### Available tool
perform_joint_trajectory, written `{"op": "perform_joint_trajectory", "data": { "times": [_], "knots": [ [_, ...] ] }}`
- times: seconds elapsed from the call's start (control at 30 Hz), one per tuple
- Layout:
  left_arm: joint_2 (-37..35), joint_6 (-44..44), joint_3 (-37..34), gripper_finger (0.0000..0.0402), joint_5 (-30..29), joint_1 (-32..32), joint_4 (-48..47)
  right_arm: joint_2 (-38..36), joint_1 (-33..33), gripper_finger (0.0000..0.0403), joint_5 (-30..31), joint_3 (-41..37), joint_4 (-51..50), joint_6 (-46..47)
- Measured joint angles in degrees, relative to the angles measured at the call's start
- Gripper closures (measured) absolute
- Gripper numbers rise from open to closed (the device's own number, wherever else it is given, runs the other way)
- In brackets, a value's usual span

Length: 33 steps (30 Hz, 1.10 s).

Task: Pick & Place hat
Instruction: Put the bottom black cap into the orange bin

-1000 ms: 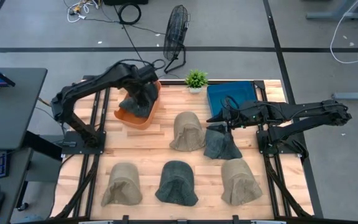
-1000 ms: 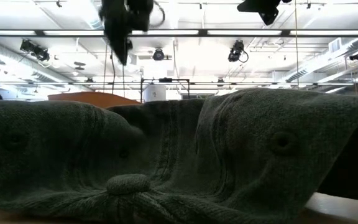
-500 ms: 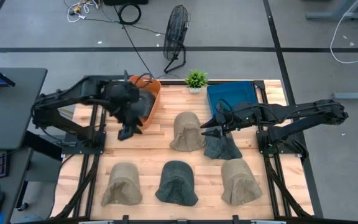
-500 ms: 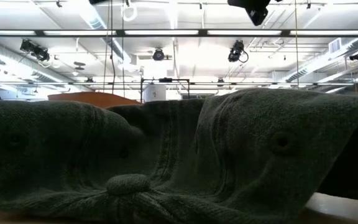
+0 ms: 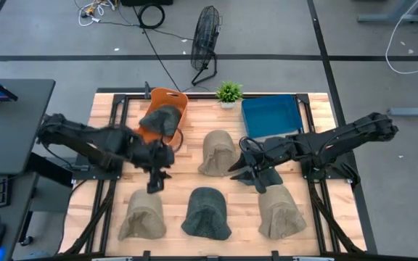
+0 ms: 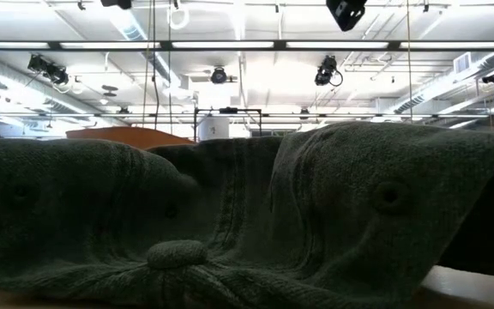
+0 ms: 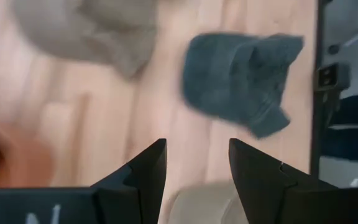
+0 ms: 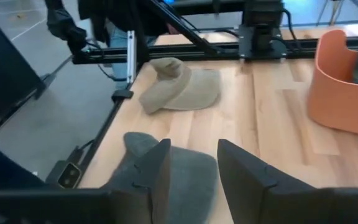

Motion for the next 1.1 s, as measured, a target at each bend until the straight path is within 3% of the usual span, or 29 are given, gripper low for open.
{"op": "perform_joint_trajectory", "data": {
  "times": [0.17, 0.43, 0.6, 0.8, 1.1],
  "knots": [
    [0.5, -5.7, -9.7, 0.0225, -2.3, -4.5, 20.2, 0.0, 0.5, 0.0268, 0.9, 0.0, -0.3, 0.7],
    [6.3, -9.5, -22.6, 0.0225, -2.6, -6.5, 50.5, 0.0, 0.5, 0.0268, 0.9, 0.0, -0.2, 0.9],
    [11.8, -3.6, -24.0, 0.0225, -2.6, -7.9, 54.3, 0.0, 0.5, 0.0268, 0.9, 0.0, -0.4, 0.9],
    [18.6, -3.6, -24.0, 0.0225, -3.0, -9.2, 54.7, 0.0, 0.5, 0.0268, 0.9, 0.0, -0.6, 0.9],
    [23.8, -3.2, -24.0, 0.0225, -9.0, -11.4, 61.5, 0.0, 0.5, 0.0268, 0.9, 0.0, -1.1, 0.5]
  ]
}}
